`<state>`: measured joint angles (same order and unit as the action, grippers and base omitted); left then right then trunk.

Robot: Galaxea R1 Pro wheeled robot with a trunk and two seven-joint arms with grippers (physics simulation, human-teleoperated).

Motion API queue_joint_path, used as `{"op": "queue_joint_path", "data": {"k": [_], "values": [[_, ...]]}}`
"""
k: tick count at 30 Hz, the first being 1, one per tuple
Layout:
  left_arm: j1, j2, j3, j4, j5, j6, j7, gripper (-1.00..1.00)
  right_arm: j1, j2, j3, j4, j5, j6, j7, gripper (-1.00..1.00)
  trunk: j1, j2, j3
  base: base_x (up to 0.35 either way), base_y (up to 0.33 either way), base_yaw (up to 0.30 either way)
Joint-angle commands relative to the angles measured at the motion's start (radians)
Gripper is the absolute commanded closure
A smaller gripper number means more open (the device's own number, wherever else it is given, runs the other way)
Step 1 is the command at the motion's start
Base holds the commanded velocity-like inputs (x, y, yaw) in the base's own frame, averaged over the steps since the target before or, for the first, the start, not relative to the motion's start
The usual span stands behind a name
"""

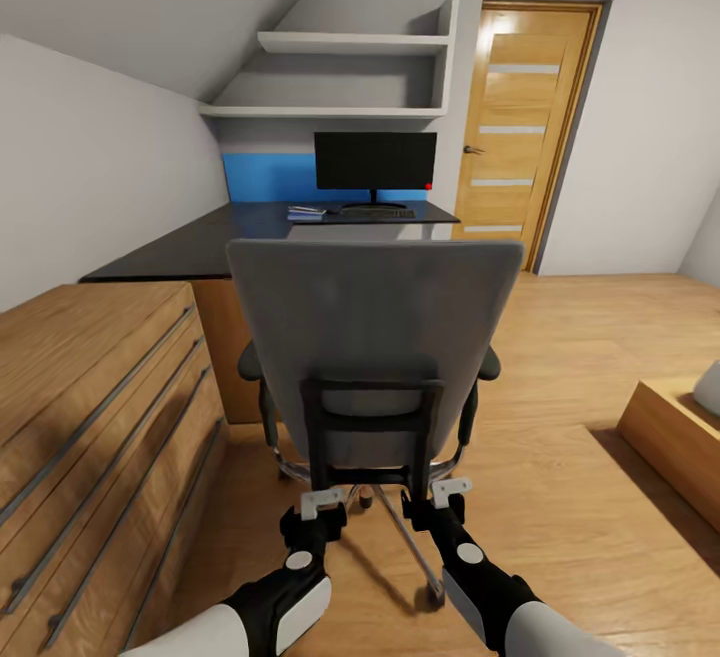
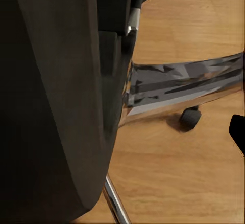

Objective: In the bedroom, organize the workspace by keeping the computer under the desk, ensuring the monitor is on the desk, placing the keyboard on the desk next to the monitor, placing the mouse on the desk next to the keyboard, moving the folder from the swivel chair onto the desk next to the mouse, stacking the notebook on top of the folder with the pen on top of the notebook, and positioning the swivel chair next to the desk.

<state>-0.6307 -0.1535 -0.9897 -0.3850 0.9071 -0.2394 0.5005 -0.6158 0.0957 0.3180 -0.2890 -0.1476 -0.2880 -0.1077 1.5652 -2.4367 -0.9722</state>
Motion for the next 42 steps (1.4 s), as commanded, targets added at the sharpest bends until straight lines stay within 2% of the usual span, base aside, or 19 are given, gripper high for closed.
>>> {"op": "queue_joint_path", "data": {"k": [1, 20, 42], "values": [[-0.001, 0.0, -0.013, 0.0, 0.01, -0.006, 0.005, -1.0, -0.001, -0.001, 0.015, 0.001, -0.013, -0.004, -0.013, -1.0, 0.0, 0.0, -0.001, 0.24, 0.0, 0.0], [-0.001, 0.002, -0.019, 0.0, 0.012, -0.006, 0.007, -1.0, -0.001, -0.002, 0.015, -0.001, -0.014, -0.005, -0.013, -1.0, 0.0, 0.0, -0.001, 0.296, -0.007, 0.0], [-0.001, 0.003, -0.018, 0.0, 0.013, -0.008, 0.004, -1.0, -0.001, -0.002, 0.015, 0.001, -0.014, -0.005, -0.012, -1.0, 0.0, 0.0, -0.001, 0.321, -0.102, 0.0]]}}
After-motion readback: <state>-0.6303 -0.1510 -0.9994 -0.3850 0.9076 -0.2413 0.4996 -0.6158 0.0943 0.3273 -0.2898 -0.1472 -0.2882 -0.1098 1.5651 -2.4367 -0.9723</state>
